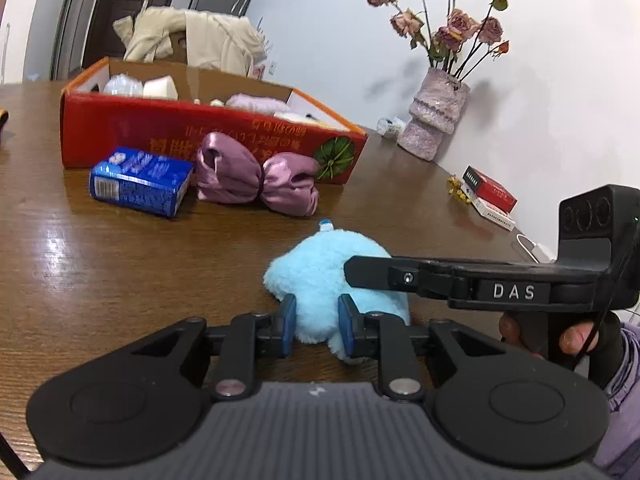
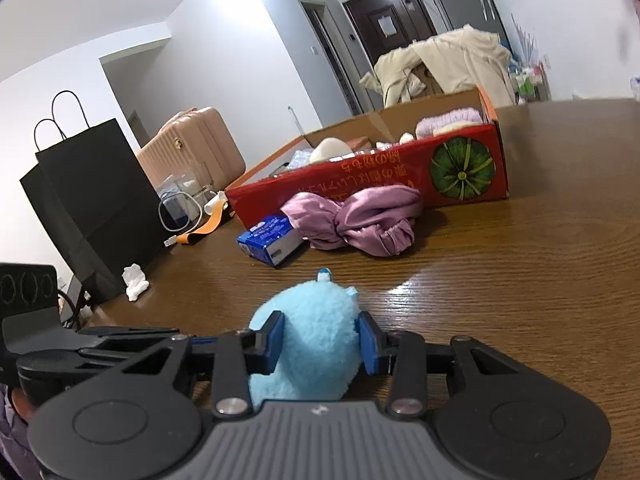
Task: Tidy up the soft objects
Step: 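Carry the blue plush into the box and open the right gripper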
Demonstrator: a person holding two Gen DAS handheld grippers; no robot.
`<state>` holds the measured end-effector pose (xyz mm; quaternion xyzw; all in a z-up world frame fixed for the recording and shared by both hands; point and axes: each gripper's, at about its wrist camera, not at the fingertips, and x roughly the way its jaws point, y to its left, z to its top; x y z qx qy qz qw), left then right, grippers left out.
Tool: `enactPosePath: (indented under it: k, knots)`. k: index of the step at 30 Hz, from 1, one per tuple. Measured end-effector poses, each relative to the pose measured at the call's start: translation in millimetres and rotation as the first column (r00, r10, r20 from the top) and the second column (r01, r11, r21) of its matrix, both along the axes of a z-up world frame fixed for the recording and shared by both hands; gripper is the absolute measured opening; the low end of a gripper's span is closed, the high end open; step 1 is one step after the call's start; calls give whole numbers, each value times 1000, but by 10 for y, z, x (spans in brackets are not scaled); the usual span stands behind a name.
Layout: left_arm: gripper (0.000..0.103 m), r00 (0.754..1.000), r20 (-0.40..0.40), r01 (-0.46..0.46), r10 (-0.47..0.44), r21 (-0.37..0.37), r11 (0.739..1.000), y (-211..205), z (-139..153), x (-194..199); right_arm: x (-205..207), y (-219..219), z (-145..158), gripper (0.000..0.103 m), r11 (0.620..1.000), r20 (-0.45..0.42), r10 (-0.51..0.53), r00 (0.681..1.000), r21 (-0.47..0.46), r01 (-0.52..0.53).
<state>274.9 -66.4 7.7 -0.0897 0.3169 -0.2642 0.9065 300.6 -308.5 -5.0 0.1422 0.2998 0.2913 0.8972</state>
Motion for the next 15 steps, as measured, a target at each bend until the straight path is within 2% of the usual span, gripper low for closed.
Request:
enactPosePath:
  k: [3, 7, 13, 15]
  knots:
    - [23, 999, 53, 6, -6, 4, 1000, -4, 99, -82, -119, 55, 151, 38, 999, 43, -10, 999, -49, 13]
    - [23, 993, 112, 26, -20, -57, 998, 67, 323, -15, -109, 49, 484, 38, 998, 121, -23, 992, -60, 31]
    - [23, 985, 170, 26, -20, -31, 999, 83, 648, 414, 291, 98, 823, 38, 997, 167, -33, 985, -66, 45]
    - [23, 984, 178, 23, -19, -21, 1000, 86, 769, 693, 542, 131, 932, 38, 996, 187, -36, 982, -72, 50]
